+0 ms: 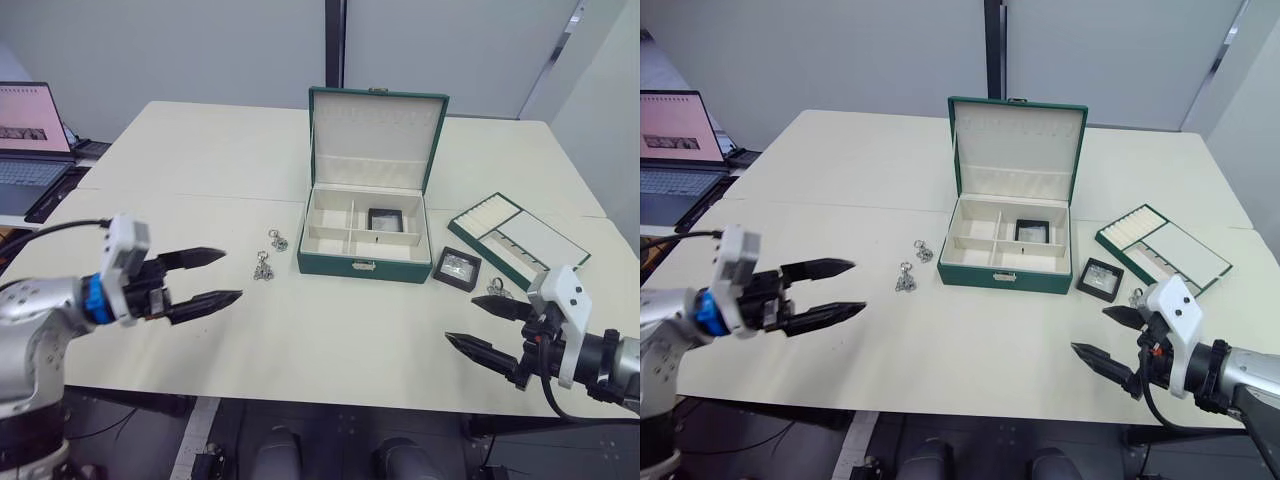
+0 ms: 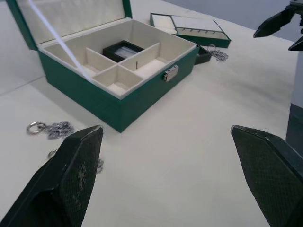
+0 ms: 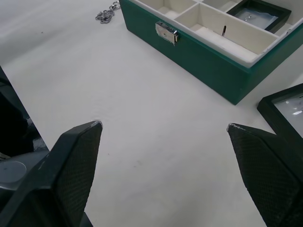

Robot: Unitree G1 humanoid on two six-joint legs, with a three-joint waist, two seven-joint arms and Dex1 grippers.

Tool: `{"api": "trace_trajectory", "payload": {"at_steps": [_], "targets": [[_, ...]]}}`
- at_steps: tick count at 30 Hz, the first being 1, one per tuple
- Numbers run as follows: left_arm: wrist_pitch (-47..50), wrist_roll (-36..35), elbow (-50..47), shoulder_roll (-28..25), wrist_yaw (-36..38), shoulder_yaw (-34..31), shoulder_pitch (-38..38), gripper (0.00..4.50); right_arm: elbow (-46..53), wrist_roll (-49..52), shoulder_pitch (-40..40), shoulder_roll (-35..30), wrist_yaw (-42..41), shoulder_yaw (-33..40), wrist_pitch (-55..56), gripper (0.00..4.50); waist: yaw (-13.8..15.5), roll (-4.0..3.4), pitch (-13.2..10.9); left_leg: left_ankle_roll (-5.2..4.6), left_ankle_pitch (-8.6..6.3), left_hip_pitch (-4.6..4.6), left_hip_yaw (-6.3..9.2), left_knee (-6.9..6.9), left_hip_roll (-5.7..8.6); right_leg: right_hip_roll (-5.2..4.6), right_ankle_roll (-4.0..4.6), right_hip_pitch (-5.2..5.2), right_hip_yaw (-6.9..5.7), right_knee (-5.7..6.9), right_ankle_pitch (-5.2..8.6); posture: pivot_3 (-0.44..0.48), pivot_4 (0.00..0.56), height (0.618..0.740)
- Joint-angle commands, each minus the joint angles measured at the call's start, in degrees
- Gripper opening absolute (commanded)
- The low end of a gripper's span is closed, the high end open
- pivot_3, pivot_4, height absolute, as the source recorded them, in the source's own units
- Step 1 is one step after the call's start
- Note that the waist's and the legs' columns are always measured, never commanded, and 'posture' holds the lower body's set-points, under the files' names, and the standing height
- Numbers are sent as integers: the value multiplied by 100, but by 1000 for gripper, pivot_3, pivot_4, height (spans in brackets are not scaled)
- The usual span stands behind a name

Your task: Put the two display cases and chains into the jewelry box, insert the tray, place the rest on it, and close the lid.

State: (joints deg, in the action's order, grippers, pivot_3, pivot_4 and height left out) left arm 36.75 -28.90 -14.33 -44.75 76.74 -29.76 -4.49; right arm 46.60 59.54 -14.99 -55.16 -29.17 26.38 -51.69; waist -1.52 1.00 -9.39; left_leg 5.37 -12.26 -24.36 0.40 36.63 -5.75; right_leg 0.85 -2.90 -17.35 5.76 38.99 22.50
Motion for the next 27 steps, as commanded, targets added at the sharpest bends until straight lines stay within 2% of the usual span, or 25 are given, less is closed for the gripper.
{"api": "trace_trajectory", "payload": {"at_steps": [1, 6, 15, 19, 23, 27], "targets": [[-285, -212, -154, -183, -109, -322, 210, 4477, 34, -75, -30, 31, -142, 168, 137, 4500, 3, 1, 1, 0, 0, 1, 0, 0, 0, 0, 0, 1, 0, 0, 0, 0, 150, 740], [-705, -252, -126, -242, -37, -770, 1127, 4477, -32, -164, -45, 33, -293, 151, 160, 4500, -21, 4, 7, 0, -2, 2, -2, -9, 1, 0, 0, -2, 5, -4, 0, 0, 150, 740], [-676, -614, -258, -326, -482, -761, 1151, 4477, -94, -271, 25, 20, -432, 197, 178, 4500, -11, 8, 10, 0, -2, 4, -4, -15, 2, -1, 1, -2, 5, -5, 1, 0, 150, 740], [-158, -1031, -679, 55, -1574, -1068, 1095, 4477, 89, -131, 437, -216, -594, 192, 269, 4500, -35, 8, 9, 0, -2, 4, -5, -16, 2, -1, 1, -3, 8, -5, 1, 0, 150, 740], [271, -1380, -1005, 263, -2242, -1490, 1505, 4477, 356, 319, 1230, -320, -407, -135, 251, 4500, -54, 9, 10, 0, -2, 21, -4, -30, -1, 4, 1, -3, 15, -2, 1, 0, 150, 740], [411, -1559, -1381, 457, -2682, -1624, 1923, 4477, 361, 670, 1779, -363, -162, -362, 174, 4500, -30, 16, 10, 0, -2, 32, -19, -45, 2, -2, 1, -1, 25, -8, 1, 0, 150, 740]]}}
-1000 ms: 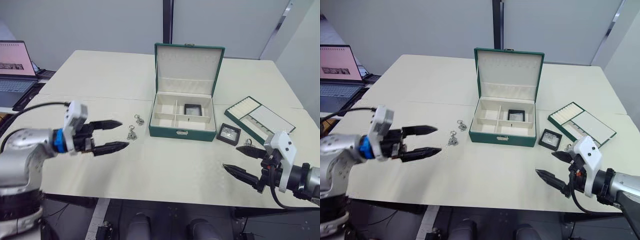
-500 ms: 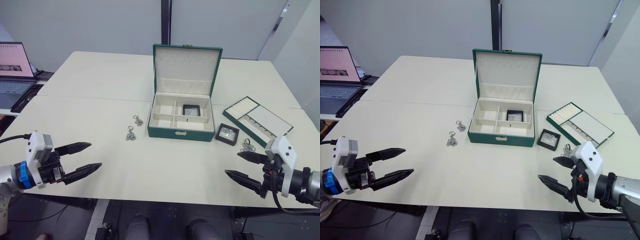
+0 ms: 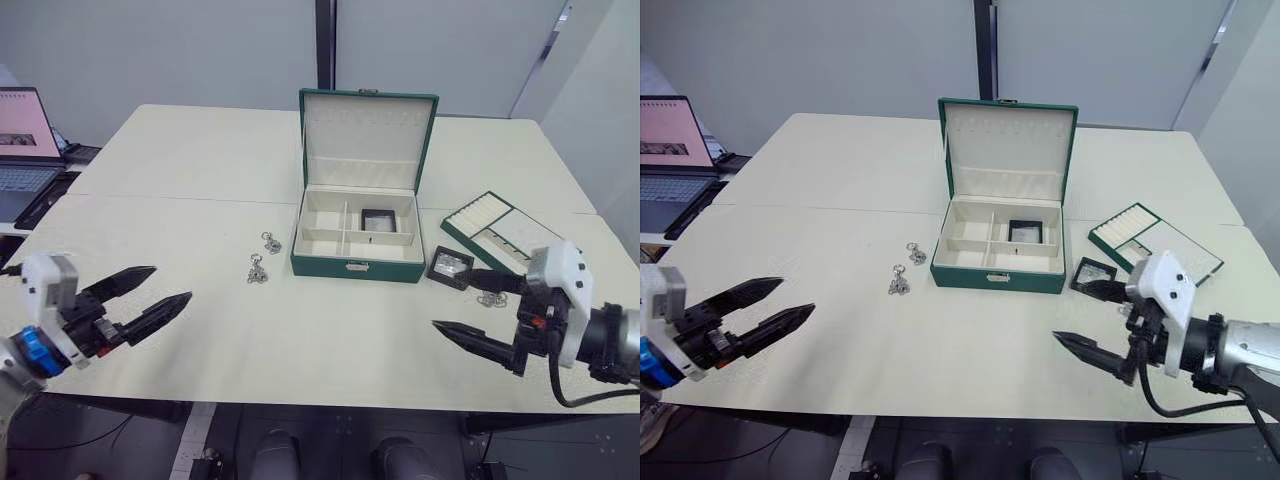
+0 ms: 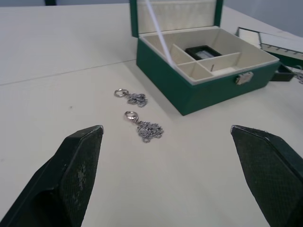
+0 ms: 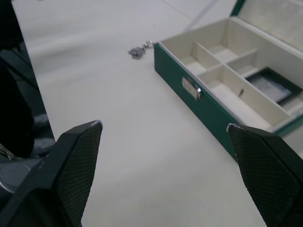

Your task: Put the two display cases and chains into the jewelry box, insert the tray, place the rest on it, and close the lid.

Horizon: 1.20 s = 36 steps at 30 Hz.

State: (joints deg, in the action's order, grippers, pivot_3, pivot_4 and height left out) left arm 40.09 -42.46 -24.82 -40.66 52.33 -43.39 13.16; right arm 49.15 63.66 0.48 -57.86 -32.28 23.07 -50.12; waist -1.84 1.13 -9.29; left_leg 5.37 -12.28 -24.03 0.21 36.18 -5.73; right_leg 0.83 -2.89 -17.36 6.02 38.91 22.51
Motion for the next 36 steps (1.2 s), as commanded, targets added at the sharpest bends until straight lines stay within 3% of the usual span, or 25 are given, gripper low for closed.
{"api": "trace_trajectory", "payload": {"at_steps": [1, 7, 10, 13, 23, 36], "targets": [[52, -233, -403, 80, -262, -261, 264, 4477, 93, 294, 312, -115, 169, -87, 1, 4500, 11, 6, 2, 0, 0, 0, -1, 0, 0, 0, 0, 0, 1, -1, 0, 0, 150, 740], [76, -420, -523, 49, -632, -261, 350, 4477, -13, 318, 493, -210, 181, -257, -29, 4500, 27, 12, 6, 0, 0, 0, -7, -2, 2, -5, 1, -1, 1, -4, 0, 0, 150, 740], [670, -646, -654, 23, -1422, -57, 122, 4477, -76, 286, 539, -280, 130, -285, -27, 4500, 19, 12, 6, 0, 0, 5, -11, -4, 1, -4, 1, -1, 6, -4, 0, 0, 150, 740], [680, -782, -1072, 389, -2001, 290, -45, 4477, -93, 305, 580, -330, 127, -311, -31, 4500, 20, 12, 6, 0, 0, 5, -11, -5, 2, -4, 1, -1, 8, -4, 0, 0, 150, 740], [326, 528, -889, 1255, -3614, 1852, -860, 4477, -296, 254, 780, -567, -7, -290, -82, 4500, 27, 15, 6, 0, 0, 12, -27, -6, 6, -2, 1, 1, 31, -5, 0, 0, 150, 740], [-192, 1674, 395, 1671, -3863, 3114, -1902, 4477, -452, 232, 959, -831, -163, -152, -167, 4500, 34, 15, 6, 0, 0, 14, -37, -8, 7, 0, 1, -5, 46, -5, 0, 0, 150, 740]]}}
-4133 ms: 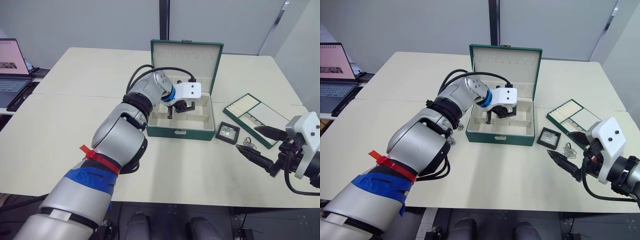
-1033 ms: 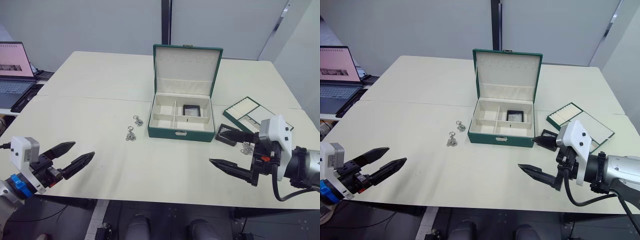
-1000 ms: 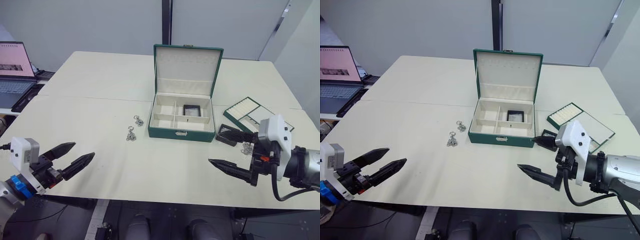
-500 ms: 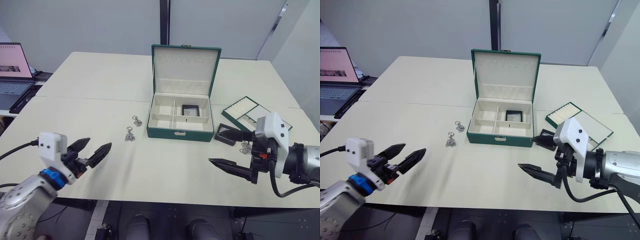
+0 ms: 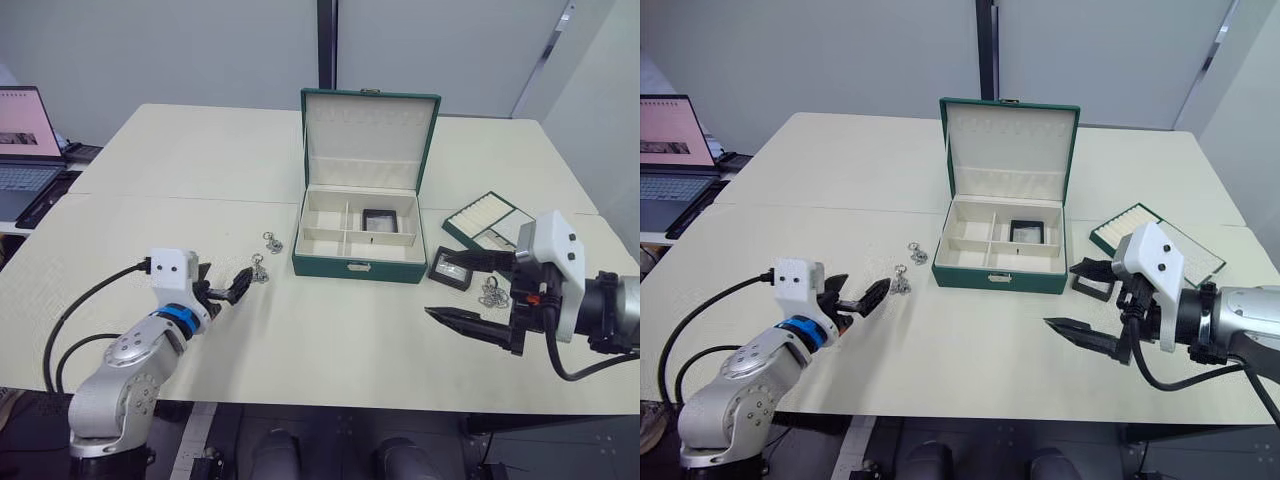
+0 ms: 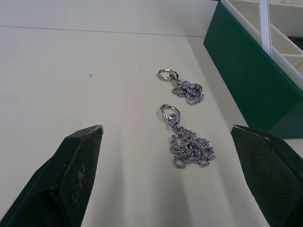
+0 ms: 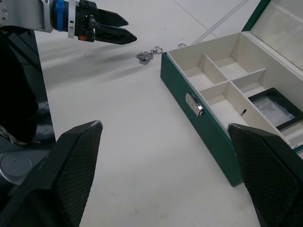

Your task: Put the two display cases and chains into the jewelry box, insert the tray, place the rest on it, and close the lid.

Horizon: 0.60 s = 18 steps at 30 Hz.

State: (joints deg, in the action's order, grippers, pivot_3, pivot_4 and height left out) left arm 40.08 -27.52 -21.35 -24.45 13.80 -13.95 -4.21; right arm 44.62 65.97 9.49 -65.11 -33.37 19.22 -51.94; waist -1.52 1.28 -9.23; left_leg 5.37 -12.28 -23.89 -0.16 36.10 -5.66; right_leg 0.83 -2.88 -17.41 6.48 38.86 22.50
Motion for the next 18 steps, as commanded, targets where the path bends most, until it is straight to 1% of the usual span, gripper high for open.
{"api": "trace_trajectory", "payload": {"at_steps": [1, 7, 18], "targets": [[-235, 254, 118, 75, 5, 257, -214, 4477, -9, -3, 61, -114, -66, 245, 9, 4500, 3, 0, 0, 0, 0, 0, -1, 0, 0, 0, 0, 0, 1, 0, 0, 0, 150, 740], [-416, 624, 571, 303, -57, 594, -449, 4477, -8, -15, 67, -154, -72, 289, -12, 4500, 0, 0, 0, 0, 0, 1, -5, 0, 1, 0, 0, 0, 5, 0, 0, 0, 150, 740], [-394, 939, 993, 669, -153, 787, -816, 4477, 20, 28, 104, -182, -2, 305, -65, 4500, 9, 2, -1, 1, 1, 0, -6, 0, 1, 0, 0, 0, 6, 0, 0, 0, 150, 740]]}}
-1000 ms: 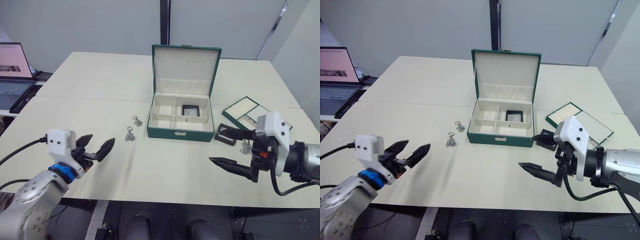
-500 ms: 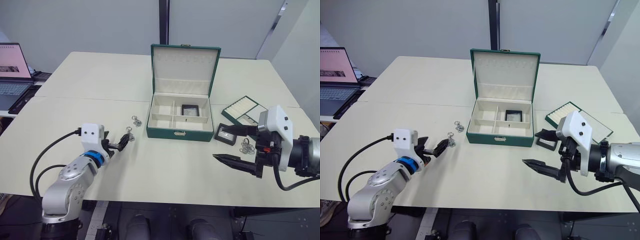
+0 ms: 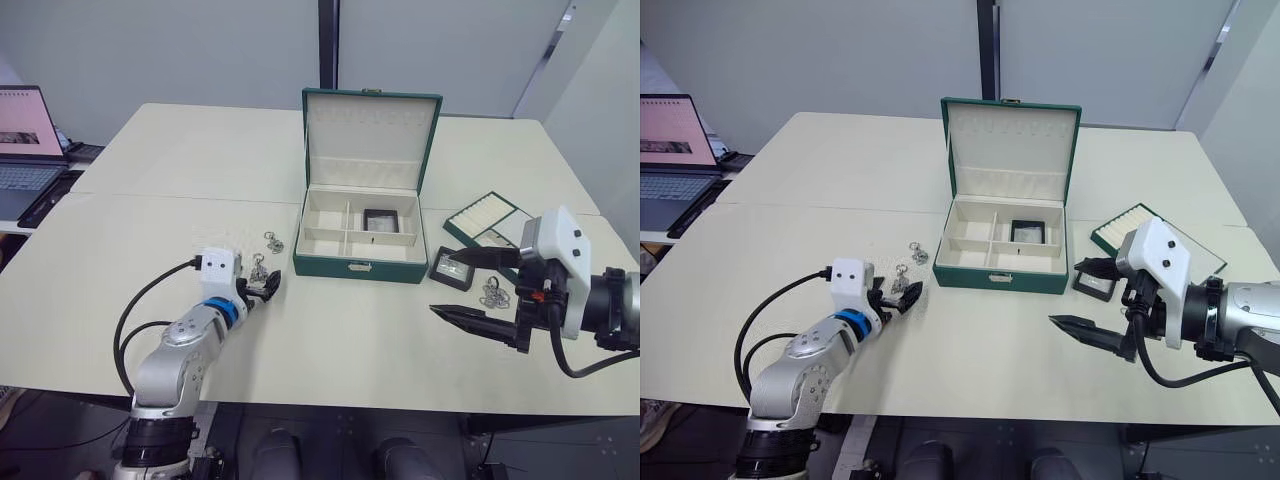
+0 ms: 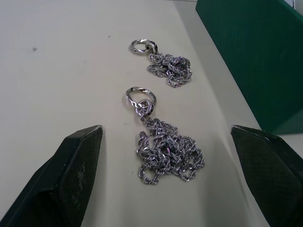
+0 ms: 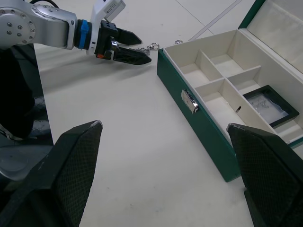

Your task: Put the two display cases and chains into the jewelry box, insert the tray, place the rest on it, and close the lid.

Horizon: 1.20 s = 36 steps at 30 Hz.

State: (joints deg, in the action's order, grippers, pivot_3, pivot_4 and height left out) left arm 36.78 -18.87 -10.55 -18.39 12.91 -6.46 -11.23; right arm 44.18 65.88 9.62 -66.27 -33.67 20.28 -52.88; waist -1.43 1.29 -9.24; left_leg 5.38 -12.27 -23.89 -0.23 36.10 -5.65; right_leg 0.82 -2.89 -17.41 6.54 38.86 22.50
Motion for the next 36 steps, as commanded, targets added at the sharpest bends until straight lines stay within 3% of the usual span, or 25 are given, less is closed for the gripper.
{"api": "trace_trajectory", "payload": {"at_steps": [1, 15, 19, 30, 36], "targets": [[-47, 96, -101, 83, -67, 59, -127, 4477, 62, 37, 98, -66, 31, 199, 21, 4500, 0, 0, 0, 0, 0, 0, 0, 0, 0, 0, 0, 0, 0, 0, 0, 0, 150, 740], [340, 129, -502, 230, -286, -22, 114, 4477, 53, 36, 92, -70, 29, 242, -15, 4500, -1, 1, -1, 1, 1, 1, -1, 0, 0, 0, 0, 0, 2, 0, 0, 0, 150, 740], [390, 87, -406, 259, -278, -106, 98, 3594, 51, 46, 79, -88, 14, 286, -31, 4500, -2, 1, -1, 1, 0, 1, -1, 0, 0, 0, 0, 0, 2, 0, 0, 0, 150, 740], [19, 279, 242, 81, 46, -87, -21, 111, 107, 186, 75, -72, 108, 372, -94, 4500, 3, 0, 0, 1, 0, 1, -1, 0, 2, -1, 0, 0, 3, -2, 0, 0, 150, 740], [-186, 336, 475, 51, 148, -93, -10, 32, 130, 197, 62, -44, 166, 352, -99, 4500, 0, -2, 1, 0, 0, 3, -2, -1, 2, -1, -1, 1, 3, -2, 0, 0, 150, 740]]}}
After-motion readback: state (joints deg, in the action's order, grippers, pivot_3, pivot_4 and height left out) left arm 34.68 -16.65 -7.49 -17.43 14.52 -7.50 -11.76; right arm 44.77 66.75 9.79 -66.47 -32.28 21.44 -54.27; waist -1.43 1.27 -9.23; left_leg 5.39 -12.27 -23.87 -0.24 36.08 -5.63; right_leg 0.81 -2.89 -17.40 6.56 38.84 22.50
